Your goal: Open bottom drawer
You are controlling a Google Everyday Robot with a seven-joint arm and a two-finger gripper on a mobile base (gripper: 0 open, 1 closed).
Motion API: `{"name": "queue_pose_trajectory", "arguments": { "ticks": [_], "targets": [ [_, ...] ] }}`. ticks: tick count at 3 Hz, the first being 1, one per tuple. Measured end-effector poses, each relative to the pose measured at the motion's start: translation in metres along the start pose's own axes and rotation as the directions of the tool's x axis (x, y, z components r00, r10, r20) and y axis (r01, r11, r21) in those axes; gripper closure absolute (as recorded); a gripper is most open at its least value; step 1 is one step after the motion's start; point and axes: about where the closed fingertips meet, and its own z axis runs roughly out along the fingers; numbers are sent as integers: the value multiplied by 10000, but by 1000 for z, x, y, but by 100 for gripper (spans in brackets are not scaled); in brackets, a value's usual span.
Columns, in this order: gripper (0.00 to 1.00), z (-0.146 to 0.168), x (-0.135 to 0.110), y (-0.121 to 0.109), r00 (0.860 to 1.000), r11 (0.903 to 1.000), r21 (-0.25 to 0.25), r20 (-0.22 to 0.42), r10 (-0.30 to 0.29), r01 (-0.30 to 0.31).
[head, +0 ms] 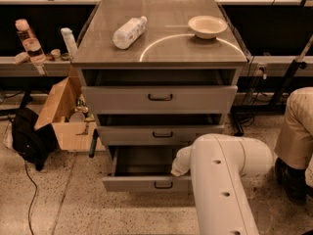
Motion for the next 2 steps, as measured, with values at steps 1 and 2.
{"name": "queue_pose_trajectory", "arguments": {
  "ticks": [1,2],
  "targets": [
    [100,10,29,22,9990,9985,-521,-415,150,-171],
    [100,11,38,26,9984,9978,-622,-535,199,-233]
  ]
}}
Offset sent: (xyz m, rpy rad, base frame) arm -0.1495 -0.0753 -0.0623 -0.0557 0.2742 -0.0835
